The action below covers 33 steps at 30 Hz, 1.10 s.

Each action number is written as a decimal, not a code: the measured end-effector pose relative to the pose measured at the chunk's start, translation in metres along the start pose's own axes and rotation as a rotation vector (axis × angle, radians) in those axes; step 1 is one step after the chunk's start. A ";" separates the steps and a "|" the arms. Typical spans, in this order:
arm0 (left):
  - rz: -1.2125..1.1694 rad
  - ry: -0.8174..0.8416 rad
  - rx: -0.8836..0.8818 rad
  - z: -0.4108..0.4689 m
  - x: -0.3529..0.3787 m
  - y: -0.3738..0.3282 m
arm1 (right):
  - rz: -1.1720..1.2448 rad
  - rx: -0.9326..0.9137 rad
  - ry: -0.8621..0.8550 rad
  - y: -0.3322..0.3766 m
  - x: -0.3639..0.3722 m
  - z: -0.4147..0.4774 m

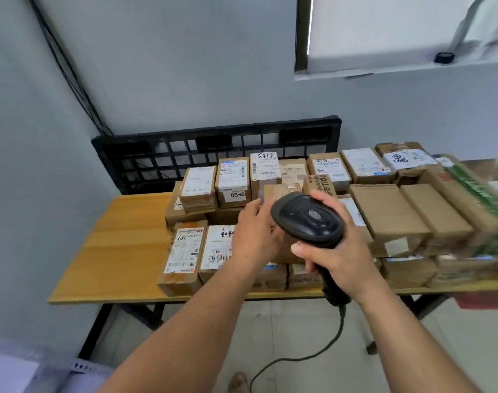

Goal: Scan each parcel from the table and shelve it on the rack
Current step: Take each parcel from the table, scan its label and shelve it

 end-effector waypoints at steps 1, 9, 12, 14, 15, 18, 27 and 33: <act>-0.004 0.031 -0.003 0.007 0.007 -0.002 | 0.007 0.001 -0.017 -0.001 -0.005 0.000; 0.243 0.155 -0.146 0.026 0.016 -0.001 | 0.008 0.000 -0.106 -0.006 -0.031 -0.003; 0.302 0.206 -0.244 0.027 0.007 0.004 | -0.007 0.005 -0.120 -0.007 -0.035 -0.002; 0.288 0.238 -0.303 0.027 0.004 0.012 | -0.013 0.012 -0.128 -0.007 -0.035 -0.002; 0.266 0.250 -0.326 0.028 0.003 0.015 | -0.014 0.014 -0.130 -0.006 -0.035 -0.002; 0.158 0.292 -0.377 0.025 -0.004 0.022 | -0.025 0.020 -0.124 -0.005 -0.033 -0.002; -0.473 0.265 -0.495 -0.007 -0.015 0.033 | -0.019 0.023 -0.066 -0.004 -0.018 0.001; -0.678 -0.041 -0.415 -0.027 -0.040 0.059 | 0.084 0.039 0.023 0.000 -0.012 -0.003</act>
Point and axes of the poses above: each hand's wrist, its own z-axis towards the middle knuckle, its own x-axis out of the palm, y = z × x, the point moved 7 cm from there along z, towards the middle knuckle, and after that the axes turned 13 degrees about x, right-handed, at the moved point
